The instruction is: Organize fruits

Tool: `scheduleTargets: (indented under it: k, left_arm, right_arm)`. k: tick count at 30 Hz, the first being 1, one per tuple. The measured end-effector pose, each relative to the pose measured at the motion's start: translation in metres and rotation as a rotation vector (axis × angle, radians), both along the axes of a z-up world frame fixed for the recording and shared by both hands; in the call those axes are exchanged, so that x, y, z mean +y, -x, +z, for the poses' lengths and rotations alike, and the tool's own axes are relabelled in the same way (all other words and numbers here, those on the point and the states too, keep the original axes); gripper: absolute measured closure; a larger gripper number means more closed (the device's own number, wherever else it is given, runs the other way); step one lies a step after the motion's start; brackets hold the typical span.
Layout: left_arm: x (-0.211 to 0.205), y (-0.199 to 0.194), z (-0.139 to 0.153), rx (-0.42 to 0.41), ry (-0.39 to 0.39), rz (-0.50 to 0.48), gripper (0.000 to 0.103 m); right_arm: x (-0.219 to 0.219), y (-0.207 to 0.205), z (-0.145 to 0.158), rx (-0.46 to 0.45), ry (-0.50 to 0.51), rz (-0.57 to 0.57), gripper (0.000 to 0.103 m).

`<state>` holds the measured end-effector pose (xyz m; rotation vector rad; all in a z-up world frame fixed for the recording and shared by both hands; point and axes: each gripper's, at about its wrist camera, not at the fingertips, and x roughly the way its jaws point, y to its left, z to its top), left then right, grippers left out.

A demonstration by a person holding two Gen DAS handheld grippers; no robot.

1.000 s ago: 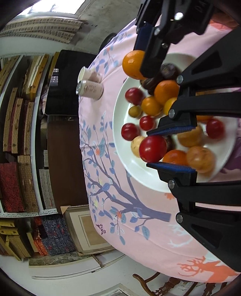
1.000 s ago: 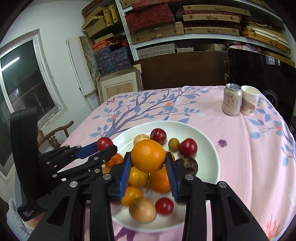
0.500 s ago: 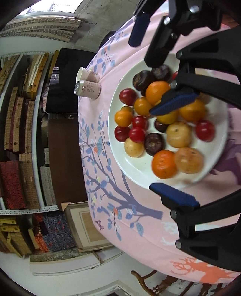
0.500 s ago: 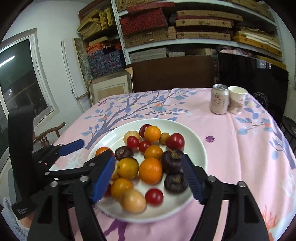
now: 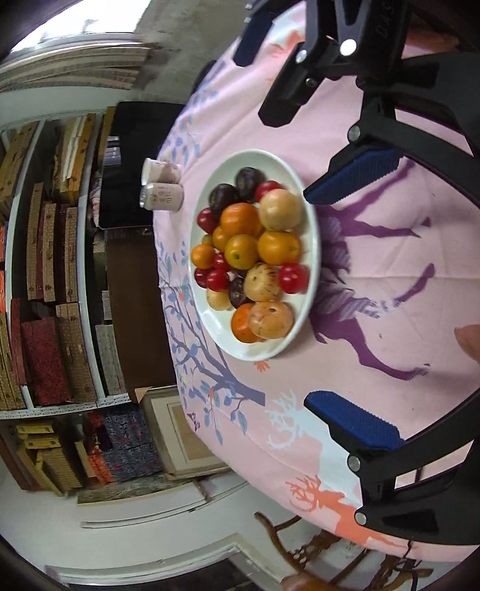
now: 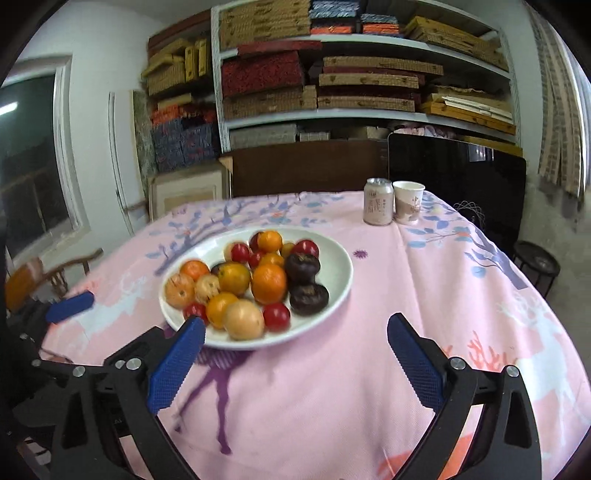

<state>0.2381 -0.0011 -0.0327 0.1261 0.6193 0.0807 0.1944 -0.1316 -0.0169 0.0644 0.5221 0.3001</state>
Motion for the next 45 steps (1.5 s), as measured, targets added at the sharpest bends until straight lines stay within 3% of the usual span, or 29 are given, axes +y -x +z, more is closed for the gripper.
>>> scheduleTargets:
  k: [6, 10, 12, 17, 45]
  left_arm:
    - [0.009, 0.004, 0.002, -0.024, -0.017, 0.022, 0.004]
    - [0.032, -0.004, 0.002, 0.03, 0.125, 0.049, 0.004]
    - [0.038, -0.004, 0.002, 0.033, 0.157, 0.072, 0.004]
    - [0.036, -0.001, 0.004, 0.012, 0.138, 0.073, 0.004]
    - [0.024, 0.0, 0.002, -0.002, 0.101, 0.019, 0.004]
  right_arm:
    - [-0.009, 0.001, -0.008, 0.066, -0.056, 0.017, 0.003]
    - [-0.012, -0.005, -0.012, 0.1, -0.071, -0.002, 0.003]
    - [-0.005, -0.007, -0.015, 0.12, -0.049, 0.022, 0.003]
    - [0.006, 0.0, -0.014, 0.083, 0.009, 0.032, 0.003]
    - [-0.004, -0.006, -0.018, 0.11, -0.04, 0.008, 0.003]
